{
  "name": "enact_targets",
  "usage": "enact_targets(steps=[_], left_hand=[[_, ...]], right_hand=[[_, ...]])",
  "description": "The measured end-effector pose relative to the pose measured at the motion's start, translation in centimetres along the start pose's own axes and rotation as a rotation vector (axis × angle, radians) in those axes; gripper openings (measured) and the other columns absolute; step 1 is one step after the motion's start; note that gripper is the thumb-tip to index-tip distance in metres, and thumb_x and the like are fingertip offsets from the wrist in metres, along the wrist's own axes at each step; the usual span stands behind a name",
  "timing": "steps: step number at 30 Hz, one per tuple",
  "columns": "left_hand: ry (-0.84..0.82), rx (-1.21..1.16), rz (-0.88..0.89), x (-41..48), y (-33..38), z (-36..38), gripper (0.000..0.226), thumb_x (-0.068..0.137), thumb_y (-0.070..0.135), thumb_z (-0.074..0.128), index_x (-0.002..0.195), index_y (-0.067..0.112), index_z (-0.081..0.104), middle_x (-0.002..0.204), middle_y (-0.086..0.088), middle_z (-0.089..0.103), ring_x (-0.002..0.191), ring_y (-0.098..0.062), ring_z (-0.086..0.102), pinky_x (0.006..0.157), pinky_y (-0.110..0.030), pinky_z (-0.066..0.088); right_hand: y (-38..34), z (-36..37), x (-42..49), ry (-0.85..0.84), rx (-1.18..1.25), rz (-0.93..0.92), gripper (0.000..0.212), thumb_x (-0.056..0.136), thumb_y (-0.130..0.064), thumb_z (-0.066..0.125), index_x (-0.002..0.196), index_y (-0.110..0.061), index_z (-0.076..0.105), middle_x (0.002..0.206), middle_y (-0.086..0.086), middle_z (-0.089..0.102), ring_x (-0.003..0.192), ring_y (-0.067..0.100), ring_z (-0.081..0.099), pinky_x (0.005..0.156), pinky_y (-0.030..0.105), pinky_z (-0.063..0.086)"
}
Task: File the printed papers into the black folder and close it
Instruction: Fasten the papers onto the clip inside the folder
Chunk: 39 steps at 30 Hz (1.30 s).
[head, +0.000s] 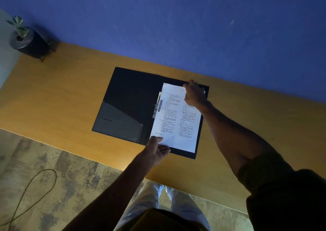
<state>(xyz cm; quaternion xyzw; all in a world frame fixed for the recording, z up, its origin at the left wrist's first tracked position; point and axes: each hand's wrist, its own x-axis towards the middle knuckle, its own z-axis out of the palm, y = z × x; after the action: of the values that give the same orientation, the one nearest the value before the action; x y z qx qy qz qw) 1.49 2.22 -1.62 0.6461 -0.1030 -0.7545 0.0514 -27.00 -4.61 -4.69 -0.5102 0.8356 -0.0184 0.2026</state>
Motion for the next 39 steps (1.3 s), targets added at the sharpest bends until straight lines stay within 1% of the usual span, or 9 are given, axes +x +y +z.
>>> enact_targets(steps=[8,11,15,22,25,27,31,35,39], left_hand=[[-0.044,0.029,-0.031,-0.4,0.5,-0.7,0.042,0.105,0.017,0.061,0.139,-0.005,0.050,0.145,-0.035,0.056,0.135,-0.046,0.059,0.120,-0.052,0.048],[-0.039,0.028,-0.061,-0.5,0.1,-1.3,0.045,0.106,0.019,0.061,0.141,-0.007,0.047,0.143,-0.035,0.055,0.136,-0.046,0.057,0.119,-0.052,0.047],[-0.042,0.021,-0.063,-0.9,-0.2,-2.3,0.049,0.106,0.020,0.061,0.144,-0.009,0.046,0.140,-0.035,0.057,0.136,-0.046,0.058,0.111,-0.048,0.053],[-0.043,0.017,-0.033,-1.5,0.0,-4.3,0.052,0.106,0.021,0.064,0.144,-0.010,0.048,0.143,-0.032,0.060,0.135,-0.042,0.059,0.105,-0.043,0.053],[-0.013,0.080,0.020,-1.8,-0.3,-5.1,0.039,0.107,0.024,0.062,0.130,-0.005,0.052,0.121,-0.026,0.065,0.112,-0.037,0.065,0.093,-0.045,0.055],[0.099,0.194,0.134,-1.0,-0.4,-5.6,0.030,0.109,0.029,0.056,0.125,0.002,0.055,0.110,-0.019,0.064,0.103,-0.034,0.062,0.088,-0.047,0.052],[0.434,0.483,0.509,0.4,1.3,-5.6,0.038,0.099,0.034,0.052,0.125,0.007,0.061,0.120,-0.020,0.068,0.101,-0.033,0.064,0.084,-0.046,0.054],[0.431,0.849,0.962,0.3,4.8,-4.1,0.023,0.106,0.019,0.054,0.113,0.008,0.073,0.108,-0.008,0.069,0.100,-0.030,0.065,0.090,-0.048,0.060],[0.319,1.190,1.152,2.5,7.7,-3.2,0.027,0.105,0.020,0.054,0.128,0.011,0.066,0.134,-0.013,0.067,0.130,-0.032,0.059,0.109,-0.048,0.051]], right_hand=[[-0.5,-0.2,-0.7,-0.015,0.071,0.040,0.056,0.087,0.002,0.064,0.142,-0.010,0.055,0.151,0.009,0.043,0.145,0.031,0.042,0.113,0.058,0.037],[-0.3,-0.7,-1.0,-0.059,0.139,0.040,0.069,0.088,0.002,0.062,0.153,-0.012,0.045,0.160,0.009,0.038,0.151,0.032,0.036,0.118,0.056,0.034],[0.3,-1.0,-1.9,0.035,0.194,0.054,0.081,0.091,0.002,0.060,0.165,-0.014,0.030,0.167,0.009,0.035,0.156,0.032,0.034,0.124,0.057,0.033],[-0.7,0.1,-5.2,0.209,0.233,0.044,0.070,0.094,-0.006,0.063,0.160,-0.015,0.040,0.165,0.009,0.042,0.152,0.032,0.042,0.122,0.055,0.038],[-2.2,1.1,-7.2,0.281,0.249,-0.004,0.065,0.092,-0.005,0.065,0.155,-0.014,0.049,0.153,0.010,0.053,0.141,0.032,0.053,0.115,0.054,0.045],[-3.4,2.0,-8.8,0.268,0.234,-0.024,0.065,0.091,-0.007,0.068,0.153,-0.015,0.052,0.149,0.008,0.056,0.137,0.030,0.056,0.113,0.053,0.047],[-5.2,4.6,-11.8,0.166,0.198,-0.014,0.070,0.092,-0.021,0.075,0.156,-0.021,0.048,0.163,0.006,0.045,0.150,0.028,0.044,0.120,0.057,0.040],[-5.9,6.2,-13.8,0.130,0.139,-0.005,0.070,0.091,-0.027,0.079,0.154,-0.019,0.050,0.169,0.010,0.039,0.157,0.031,0.037,0.125,0.059,0.031],[-6.1,6.5,-14.2,0.157,0.135,0.001,0.071,0.087,-0.026,0.083,0.151,-0.018,0.053,0.169,0.011,0.039,0.155,0.035,0.041,0.124,0.060,0.035]])
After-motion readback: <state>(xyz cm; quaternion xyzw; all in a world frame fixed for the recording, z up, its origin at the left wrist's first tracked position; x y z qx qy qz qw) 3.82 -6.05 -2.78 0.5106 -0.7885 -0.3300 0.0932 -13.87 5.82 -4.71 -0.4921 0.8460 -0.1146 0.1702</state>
